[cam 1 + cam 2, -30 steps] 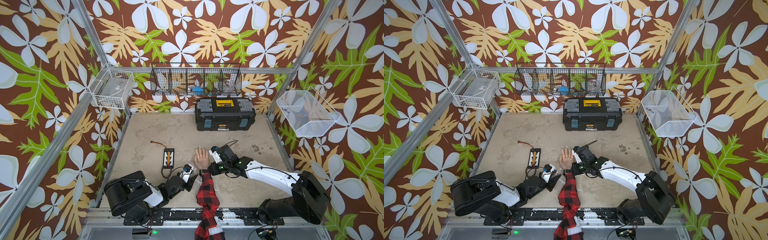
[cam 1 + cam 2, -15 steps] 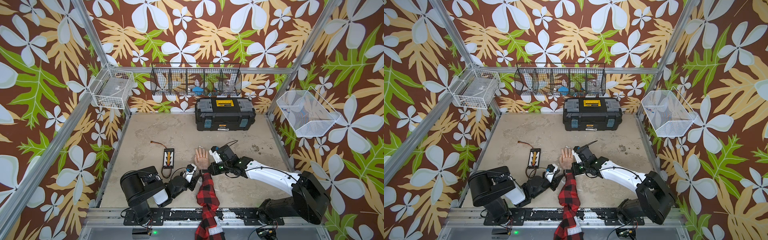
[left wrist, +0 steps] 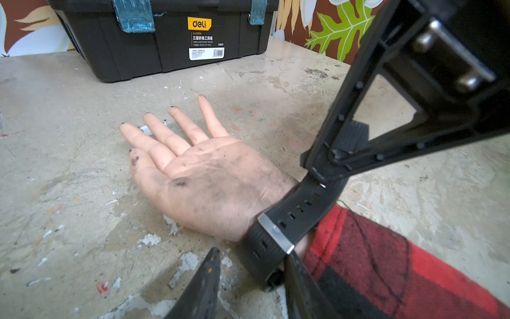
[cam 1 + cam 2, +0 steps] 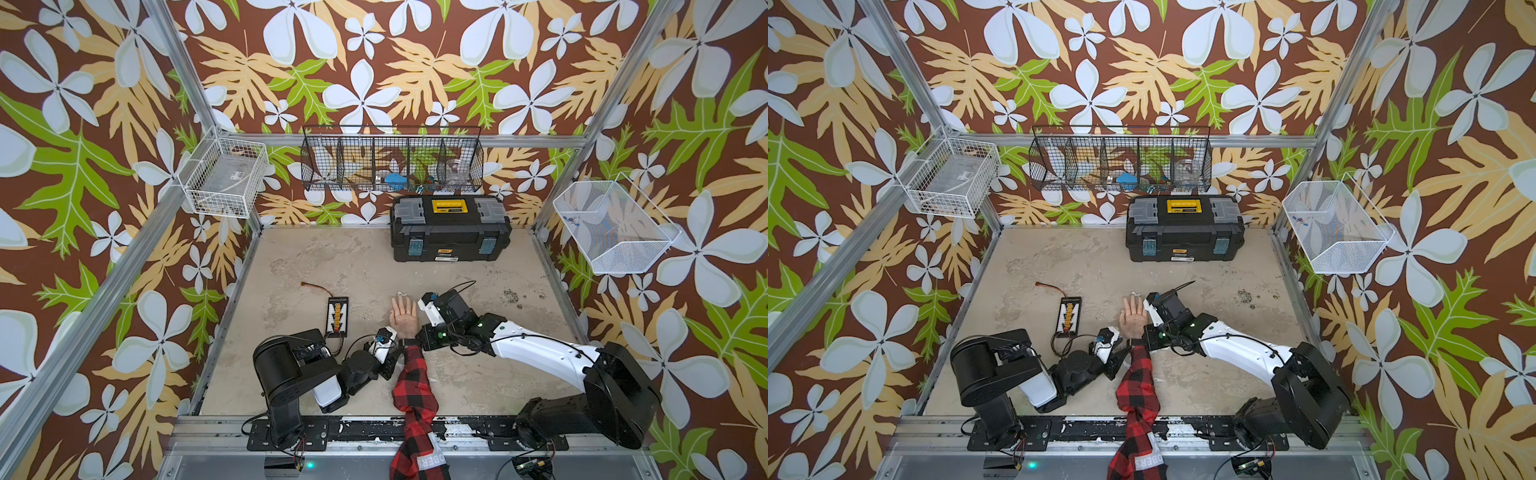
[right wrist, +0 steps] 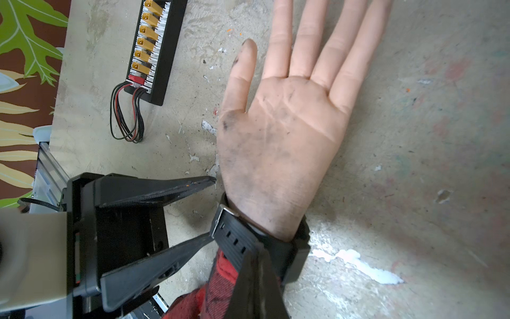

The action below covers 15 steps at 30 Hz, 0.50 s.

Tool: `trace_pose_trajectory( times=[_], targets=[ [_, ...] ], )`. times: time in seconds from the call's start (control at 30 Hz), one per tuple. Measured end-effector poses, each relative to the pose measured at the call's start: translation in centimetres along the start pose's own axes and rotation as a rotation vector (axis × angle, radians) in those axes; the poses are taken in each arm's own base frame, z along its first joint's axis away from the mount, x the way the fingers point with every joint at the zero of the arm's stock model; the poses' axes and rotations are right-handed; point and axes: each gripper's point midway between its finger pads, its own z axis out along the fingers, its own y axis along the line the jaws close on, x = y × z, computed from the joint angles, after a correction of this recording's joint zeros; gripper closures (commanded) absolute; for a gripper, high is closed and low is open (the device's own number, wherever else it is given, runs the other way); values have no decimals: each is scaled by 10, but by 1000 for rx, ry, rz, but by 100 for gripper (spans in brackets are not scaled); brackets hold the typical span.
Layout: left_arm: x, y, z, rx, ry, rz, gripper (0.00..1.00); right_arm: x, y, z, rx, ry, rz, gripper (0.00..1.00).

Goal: Take off the watch
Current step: Untie the watch from the hand.

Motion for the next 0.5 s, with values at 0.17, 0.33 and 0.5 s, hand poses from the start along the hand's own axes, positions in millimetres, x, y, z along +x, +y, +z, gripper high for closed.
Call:
trace_pose_trajectory(
  times=[0.17, 0.33, 0.5],
  targets=[
    [-1, 2, 6, -20, 1, 7, 68, -2, -1, 0, 6, -9, 0, 96],
    [-1, 2, 10, -30, -3, 29, 70, -3, -2, 0, 11, -13, -1, 96],
    [-1, 7, 16, -60, -14, 47, 71, -4, -3, 1, 15, -20, -3, 96]
  ],
)
